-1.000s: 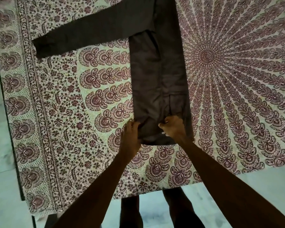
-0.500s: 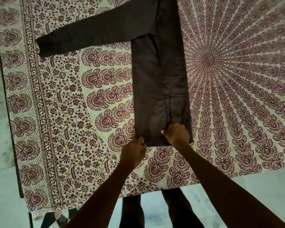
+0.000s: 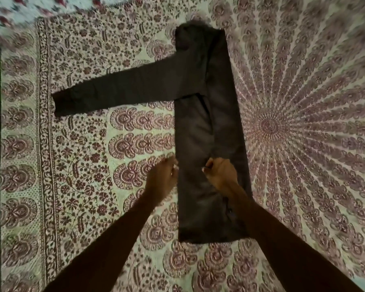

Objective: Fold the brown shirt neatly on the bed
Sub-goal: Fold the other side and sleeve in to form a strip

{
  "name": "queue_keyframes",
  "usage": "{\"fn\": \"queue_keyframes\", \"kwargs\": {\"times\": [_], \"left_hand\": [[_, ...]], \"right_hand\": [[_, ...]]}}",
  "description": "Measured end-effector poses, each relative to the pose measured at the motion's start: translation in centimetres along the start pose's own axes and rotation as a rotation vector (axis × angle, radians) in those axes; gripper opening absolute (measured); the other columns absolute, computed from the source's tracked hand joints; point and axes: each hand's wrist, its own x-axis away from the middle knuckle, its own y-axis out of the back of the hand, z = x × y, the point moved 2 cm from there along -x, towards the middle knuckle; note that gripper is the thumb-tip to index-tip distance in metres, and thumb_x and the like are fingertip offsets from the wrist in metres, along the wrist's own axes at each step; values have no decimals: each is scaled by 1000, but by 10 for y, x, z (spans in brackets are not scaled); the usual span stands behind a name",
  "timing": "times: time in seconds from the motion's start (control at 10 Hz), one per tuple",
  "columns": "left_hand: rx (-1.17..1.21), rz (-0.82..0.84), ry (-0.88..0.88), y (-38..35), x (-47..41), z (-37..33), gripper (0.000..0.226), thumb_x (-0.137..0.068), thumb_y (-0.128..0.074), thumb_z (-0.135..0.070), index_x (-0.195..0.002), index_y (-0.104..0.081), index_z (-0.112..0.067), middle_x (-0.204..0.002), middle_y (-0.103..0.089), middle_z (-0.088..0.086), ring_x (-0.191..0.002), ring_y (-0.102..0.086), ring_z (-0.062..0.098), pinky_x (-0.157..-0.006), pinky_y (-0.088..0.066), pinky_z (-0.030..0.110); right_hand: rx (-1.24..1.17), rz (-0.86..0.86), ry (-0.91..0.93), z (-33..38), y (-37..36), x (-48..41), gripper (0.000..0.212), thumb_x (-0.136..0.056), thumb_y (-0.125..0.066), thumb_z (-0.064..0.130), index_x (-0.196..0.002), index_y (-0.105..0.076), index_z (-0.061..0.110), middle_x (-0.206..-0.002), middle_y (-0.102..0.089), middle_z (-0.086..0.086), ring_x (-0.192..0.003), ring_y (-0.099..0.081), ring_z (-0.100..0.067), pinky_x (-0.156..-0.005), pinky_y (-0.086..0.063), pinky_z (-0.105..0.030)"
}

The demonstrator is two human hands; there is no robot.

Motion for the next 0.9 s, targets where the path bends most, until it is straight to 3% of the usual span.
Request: {"fn": "queue_keyframes", "kwargs": {"times": [0.2, 0.3, 0.4, 0.5, 0.6, 0.7, 0.8, 0.9], "left_hand": [[-133, -94, 30, 63, -139, 41, 49, -89, -60, -15, -136, -46, -14, -137, -50, 9, -124, -51, 27, -101, -43, 38], [-203, -188, 95, 99, -191, 78, 46, -91, -56, -14, -136, -45, -15, -143, -40, 12, -128, -44, 32, -103, -42, 45], [-245, -255, 166, 133, -235, 128, 44, -93, -49, -19, -137, -43, -14, -145, -38, 15, -129, -43, 35, -101, -42, 51], [-321, -231, 245, 158, -263, 174, 59, -93, -51, -19, -147, -29, -10, -153, -30, 15, -140, -29, 35, -110, -31, 52], [-390, -97, 250, 167, -283, 214, 72, -90, -58, -27, -150, -22, -12, -153, -31, 16, -141, -27, 38, -113, -25, 54], [-437, 27, 229, 178, -294, 238, 67, -86, -63, -43, -139, -41, -7, -136, -50, 19, -128, -45, 38, -104, -36, 49], [-251, 331, 179, 186, -287, 218, 45, -89, -64, -38, -117, -61, -3, -113, -65, 14, -106, -60, 33, -94, -46, 39], [364, 696, 429, 191, -257, 172, 41, -89, -66, -32, -121, -61, -7, -120, -65, 2, -107, -59, 19, -106, -38, 29]], "right_hand": [[-219, 50, 88, 107, 15, -92, 21, -84, -69, 33, -89, -76, 14, -96, -75, -9, -94, -70, -24, -83, -56, -33], [-443, 103, 41, 163, 11, -128, 16, -87, -63, 14, -72, -68, 12, -68, -74, 1, -68, -70, -10, -65, -58, -24], [-668, 164, -33, 200, -4, -155, 18, -93, -50, -4, -82, -64, -4, -56, -67, 0, -39, -54, -4, -39, -42, -14], [-836, 132, -93, 218, -19, -173, 26, -95, -48, -1, -112, -59, -17, -110, -63, -34, -44, -55, -6, -38, -41, -12], [-1097, 142, -177, 231, -29, -184, 32, -96, -52, 12, -119, -58, -9, -123, -61, -27, -83, -68, -27, -69, -57, -24], [-1246, 146, -215, 234, -30, -187, 33, -97, -50, 10, -123, -54, -9, -127, -60, -24, -115, -61, -36, -93, -51, -41], [-1317, 106, -237, 237, -26, -187, 31, -96, -53, 11, -123, -56, -6, -129, -57, -28, -115, -61, -35, -94, -53, -41], [-1481, 30, -273, 228, -22, -168, 31, -92, -62, 33, -108, -61, 7, -92, -68, -9, -77, -66, -16, -67, -56, -31]]}}
